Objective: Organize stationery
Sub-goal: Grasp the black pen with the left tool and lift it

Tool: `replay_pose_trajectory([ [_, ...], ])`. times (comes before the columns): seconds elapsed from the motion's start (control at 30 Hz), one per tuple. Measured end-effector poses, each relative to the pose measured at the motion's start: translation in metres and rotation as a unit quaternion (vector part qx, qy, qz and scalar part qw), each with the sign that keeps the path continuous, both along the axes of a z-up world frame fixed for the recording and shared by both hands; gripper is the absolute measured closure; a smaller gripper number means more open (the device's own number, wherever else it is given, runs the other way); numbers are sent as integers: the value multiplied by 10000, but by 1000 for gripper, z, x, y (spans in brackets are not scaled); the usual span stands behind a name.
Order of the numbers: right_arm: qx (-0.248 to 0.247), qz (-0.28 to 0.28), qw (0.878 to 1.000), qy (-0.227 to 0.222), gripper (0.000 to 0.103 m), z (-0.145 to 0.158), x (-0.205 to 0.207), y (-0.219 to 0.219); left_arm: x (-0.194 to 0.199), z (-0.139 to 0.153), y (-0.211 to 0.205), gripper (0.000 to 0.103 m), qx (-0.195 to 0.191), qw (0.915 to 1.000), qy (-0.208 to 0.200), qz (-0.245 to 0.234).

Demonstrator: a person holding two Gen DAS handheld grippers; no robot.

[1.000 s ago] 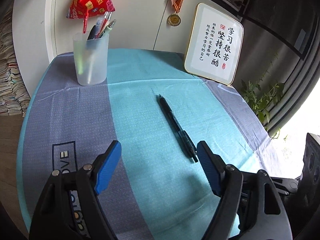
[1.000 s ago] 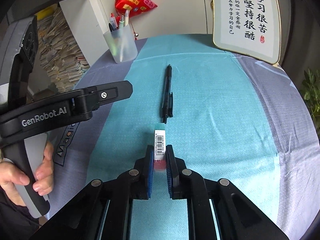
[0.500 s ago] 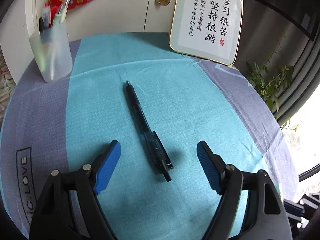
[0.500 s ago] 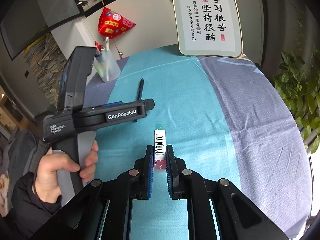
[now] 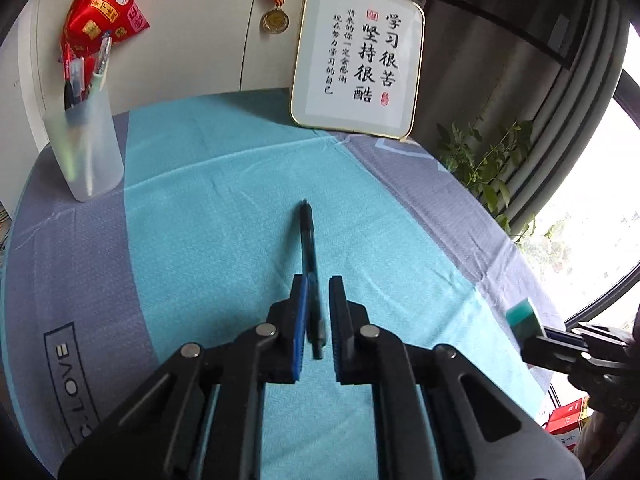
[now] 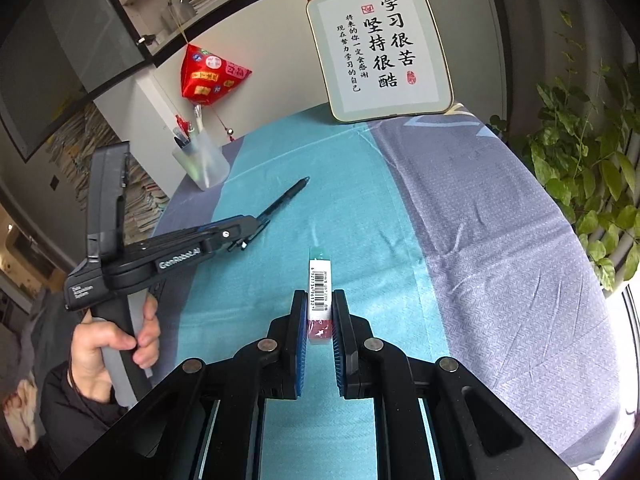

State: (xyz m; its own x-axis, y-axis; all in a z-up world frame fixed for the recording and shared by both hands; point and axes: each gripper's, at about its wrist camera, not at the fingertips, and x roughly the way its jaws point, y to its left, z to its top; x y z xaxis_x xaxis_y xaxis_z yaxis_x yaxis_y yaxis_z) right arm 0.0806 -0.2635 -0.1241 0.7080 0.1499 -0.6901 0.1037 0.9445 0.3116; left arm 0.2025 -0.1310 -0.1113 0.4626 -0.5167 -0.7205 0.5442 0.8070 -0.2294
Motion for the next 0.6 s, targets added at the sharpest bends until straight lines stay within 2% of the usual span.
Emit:
replay_pose_trajectory([
  [0.13,7,63,10000,-35,91,2,2,5,-3,25,12,94,-54,9995,-304,72],
  [0.27,95,114,9999,-36,91,2,4,10,-1,33,20,95,-12,9996,-278,107],
  [0.33,197,126,9997,-40,91,1,5,11,-5,23,18,84,186,9991,-323,185],
  [0.4,292,127,9995,-27,91,0,5,11,-9,6,12,47,449,9984,-284,196],
  [0.43,317,114,9994,-20,91,-1,5,10,-12,-2,9,44,507,9982,-266,170],
  [0.53,317,82,9995,32,91,-2,5,9,-18,-21,-5,44,750,9969,-226,-51],
  [0.6,370,55,9993,30,91,-1,4,6,-19,-31,-17,46,948,9946,-372,-201],
])
